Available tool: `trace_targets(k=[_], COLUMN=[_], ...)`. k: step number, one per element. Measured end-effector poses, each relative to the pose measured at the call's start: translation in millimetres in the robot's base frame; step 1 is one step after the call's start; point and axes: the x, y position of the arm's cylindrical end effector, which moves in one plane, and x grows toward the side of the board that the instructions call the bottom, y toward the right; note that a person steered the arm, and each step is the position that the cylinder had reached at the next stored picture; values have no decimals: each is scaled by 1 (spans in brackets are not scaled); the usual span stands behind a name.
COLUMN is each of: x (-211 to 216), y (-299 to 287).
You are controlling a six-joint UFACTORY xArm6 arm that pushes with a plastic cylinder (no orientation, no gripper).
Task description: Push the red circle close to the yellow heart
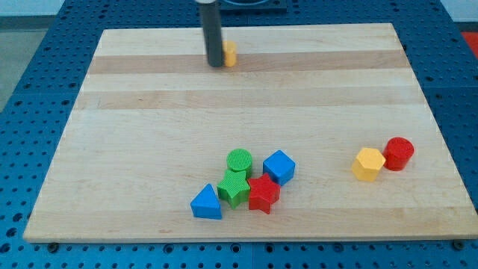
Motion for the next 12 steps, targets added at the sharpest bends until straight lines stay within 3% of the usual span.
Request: trace_targets(k=[1, 2, 3, 4, 5, 6, 9, 10, 11, 12], x=[-2, 58, 101, 144, 220, 255, 135, 100, 48, 58], y=[17, 74, 217, 306, 325, 283, 151, 163, 125, 118])
